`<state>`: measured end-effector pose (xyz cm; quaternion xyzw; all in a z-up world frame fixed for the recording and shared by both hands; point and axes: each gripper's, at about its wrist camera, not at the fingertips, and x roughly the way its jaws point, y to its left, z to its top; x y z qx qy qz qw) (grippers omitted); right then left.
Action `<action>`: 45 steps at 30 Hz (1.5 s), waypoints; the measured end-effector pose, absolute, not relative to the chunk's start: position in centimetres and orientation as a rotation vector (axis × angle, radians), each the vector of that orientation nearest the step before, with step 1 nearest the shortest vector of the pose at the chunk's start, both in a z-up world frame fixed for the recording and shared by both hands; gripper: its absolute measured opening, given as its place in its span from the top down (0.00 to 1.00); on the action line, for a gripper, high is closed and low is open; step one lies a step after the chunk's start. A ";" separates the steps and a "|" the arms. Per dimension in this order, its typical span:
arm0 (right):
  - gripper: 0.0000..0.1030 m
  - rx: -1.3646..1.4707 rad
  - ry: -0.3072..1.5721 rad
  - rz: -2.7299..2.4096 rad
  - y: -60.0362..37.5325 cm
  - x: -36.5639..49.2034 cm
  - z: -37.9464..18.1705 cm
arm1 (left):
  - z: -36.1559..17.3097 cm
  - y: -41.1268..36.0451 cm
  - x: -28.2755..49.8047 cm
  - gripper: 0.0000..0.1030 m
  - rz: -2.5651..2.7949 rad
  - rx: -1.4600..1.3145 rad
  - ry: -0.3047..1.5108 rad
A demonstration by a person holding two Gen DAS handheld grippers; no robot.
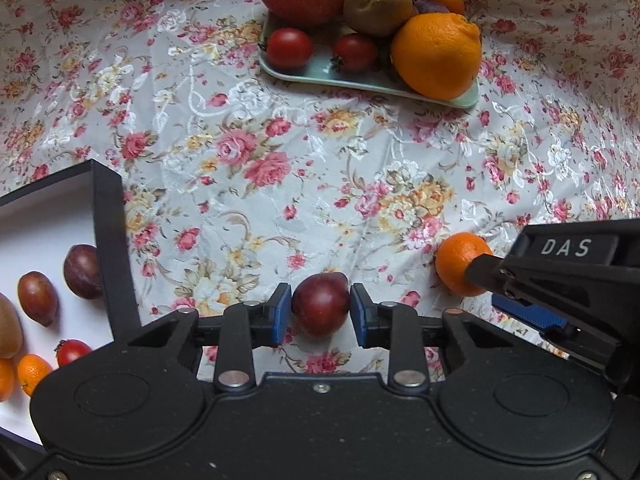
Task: Organize fruits
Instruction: 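Close the left gripper on the dark plum while the right gripper closes on the mandarin, then lift the plum and mandarin and carry both over the white box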
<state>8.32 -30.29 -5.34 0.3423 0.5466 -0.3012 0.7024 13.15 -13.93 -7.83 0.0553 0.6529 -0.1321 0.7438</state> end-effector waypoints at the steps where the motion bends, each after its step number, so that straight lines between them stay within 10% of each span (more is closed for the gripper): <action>1: 0.76 0.757 1.207 -0.673 -30.3 8.3 -5.2 | -7.7 -13.8 13.3 0.62 -0.276 0.123 1.425; 45: 0.56 0.642 1.254 -0.690 -28.5 9.3 -6.3 | -5.5 -11.4 13.8 0.61 -0.231 0.068 1.395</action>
